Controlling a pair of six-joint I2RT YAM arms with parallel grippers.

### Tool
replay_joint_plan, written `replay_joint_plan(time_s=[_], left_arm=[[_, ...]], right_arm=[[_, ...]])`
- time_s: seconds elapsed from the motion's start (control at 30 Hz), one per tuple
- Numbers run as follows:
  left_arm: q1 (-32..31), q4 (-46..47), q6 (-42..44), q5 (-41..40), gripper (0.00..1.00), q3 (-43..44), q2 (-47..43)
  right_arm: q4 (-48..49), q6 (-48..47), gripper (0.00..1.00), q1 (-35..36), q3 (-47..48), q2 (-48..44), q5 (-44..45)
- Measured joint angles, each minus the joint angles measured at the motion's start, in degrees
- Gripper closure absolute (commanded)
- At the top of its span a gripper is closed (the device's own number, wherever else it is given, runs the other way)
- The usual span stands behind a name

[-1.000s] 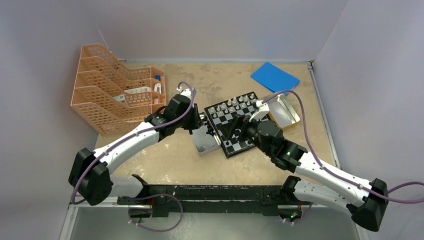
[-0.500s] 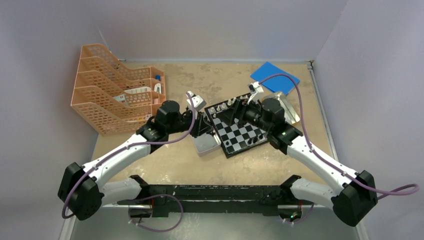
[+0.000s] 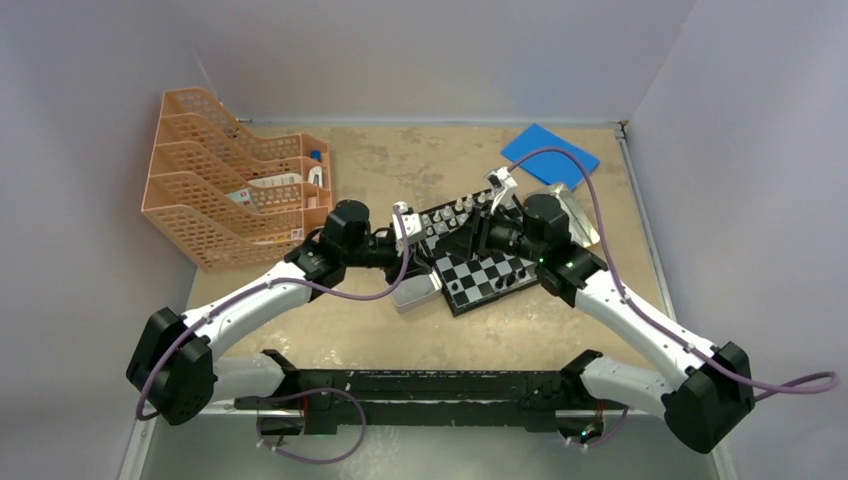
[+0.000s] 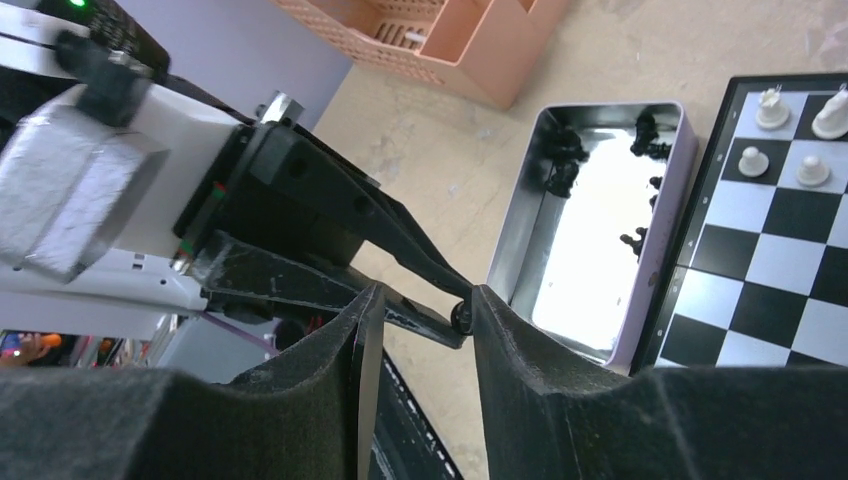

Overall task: Set up the chess pieces on the board
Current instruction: Place the chess piece on the chessboard.

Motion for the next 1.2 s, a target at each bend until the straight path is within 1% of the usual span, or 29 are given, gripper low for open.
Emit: replay_joint_plan(time_s=[0.17, 0.3, 0.5, 0.63, 0.7, 0.73, 0.77, 0.83, 0.87, 0.97, 1.0, 1.03, 1.13, 1.2], left_arm=[[0.0, 0.57, 1.84, 1.05, 1.0, 0.0, 0.0], [0.0, 1.55, 2.16, 1.44, 1.0, 0.0, 0.0], [0.0, 1.95, 2.47, 1.53, 1.0, -0.02, 0.0], [0.0, 2.43, 2.47, 1.31, 1.0, -0.07, 0.0], [0.0, 2.45, 2.43, 1.2, 1.0, -0.07, 0.0], [0.0, 2.51, 2.36, 1.05, 0.94, -0.07, 0.0], [0.0, 2.62, 2.29, 0.79, 0.84, -0.07, 0.0], [0.0, 2.78, 1.75, 0.13, 0.53, -0.07, 0.0], [-0.02, 2.86, 1.66, 0.0, 0.48, -0.07, 0.0], [0.0, 2.08, 0.81, -0.83, 0.43, -0.07, -0.02], [0.0, 0.59, 0.28, -1.75, 0.4, 0.11, -0.02], [0.0, 0.55, 0.22, -1.77, 0.4, 0.13, -0.02], [0.0, -2.32, -0.17, -2.54, 0.38, 1.11, -0.57], [0.0, -4.24, -0.42, -3.28, 0.33, 1.75, -1.9]], right_arm=[[-0.79, -0.85, 0.58, -0.02, 0.28, 3.61, -2.71], [-0.35, -2.05, 0.63, -0.02, 0.28, 7.26, -5.35], [-0.07, -3.04, 0.77, 0.0, 0.28, 9.81, -7.08], [0.83, -3.06, 0.93, 0.0, 0.28, 9.77, -8.0], [1.01, -3.26, 0.99, 0.0, 0.28, 9.77, -8.02], [1.05, -3.34, 1.0, 0.0, 0.26, 9.77, -8.02], [1.03, -3.43, 1.0, -0.02, 0.24, 9.77, -7.93], [1.01, -3.43, 1.0, -0.02, 0.2, 9.53, -7.39], [0.9, -3.39, 1.0, -0.02, 0.15, 9.27, -6.82], [-0.2, -2.97, 1.0, 0.07, 0.02, 7.04, -3.23], [-0.68, -2.32, 1.0, 0.0, 0.0, 3.82, 1.57], [-0.7, -2.29, 1.0, -0.02, 0.0, 3.65, 1.68], [-2.75, -1.86, 1.0, 0.04, 0.0, 1.2, 10.34], [-4.57, -1.49, 1.0, 0.02, 0.02, -0.52, 16.11]])
